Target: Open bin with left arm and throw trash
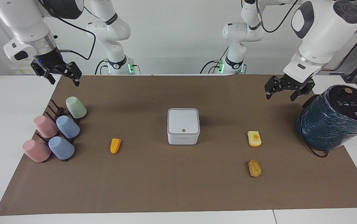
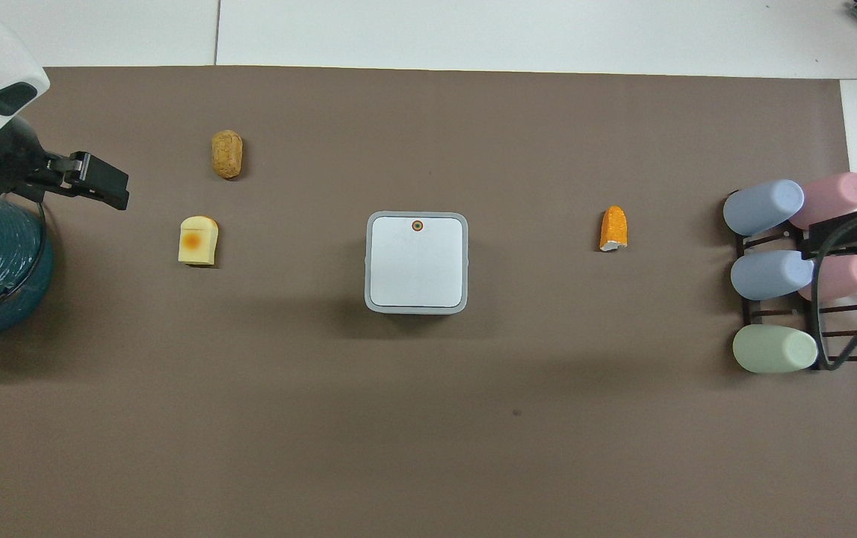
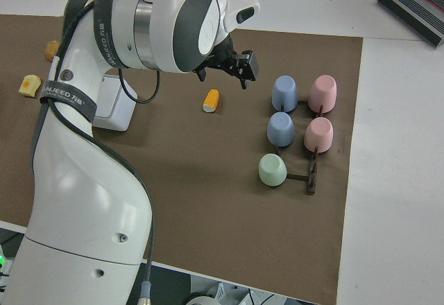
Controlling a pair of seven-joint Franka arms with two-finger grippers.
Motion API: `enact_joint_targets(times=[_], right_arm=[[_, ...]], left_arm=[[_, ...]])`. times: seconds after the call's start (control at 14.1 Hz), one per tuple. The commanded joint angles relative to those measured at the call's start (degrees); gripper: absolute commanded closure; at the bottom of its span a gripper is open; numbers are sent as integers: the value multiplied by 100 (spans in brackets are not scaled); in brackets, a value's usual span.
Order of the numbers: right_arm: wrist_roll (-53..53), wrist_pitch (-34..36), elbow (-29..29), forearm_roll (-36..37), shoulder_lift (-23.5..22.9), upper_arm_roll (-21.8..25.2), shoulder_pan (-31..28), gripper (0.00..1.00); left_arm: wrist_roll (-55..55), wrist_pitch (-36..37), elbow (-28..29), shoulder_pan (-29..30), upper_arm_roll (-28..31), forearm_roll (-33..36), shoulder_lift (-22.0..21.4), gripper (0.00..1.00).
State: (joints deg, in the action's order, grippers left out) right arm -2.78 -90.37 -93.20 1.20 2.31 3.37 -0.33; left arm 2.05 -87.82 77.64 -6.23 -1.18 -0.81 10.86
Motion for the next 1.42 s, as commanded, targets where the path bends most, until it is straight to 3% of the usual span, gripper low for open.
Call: enact_joint_targets(times=[0.0,1.21,1.35], right_arm=[[128,-68,-32,20,32,-3,-20,0],[111,-68,-40,20,32,-3,-20,0],[146,-121,-40,20,24,-3,-20,0]], left_arm=[[-47,-78,94,-10,-6,28,-110,0],[-11,-78,155,25,3,2,-163,0],[-64,-78,164,-1,3,-7,-163,26]])
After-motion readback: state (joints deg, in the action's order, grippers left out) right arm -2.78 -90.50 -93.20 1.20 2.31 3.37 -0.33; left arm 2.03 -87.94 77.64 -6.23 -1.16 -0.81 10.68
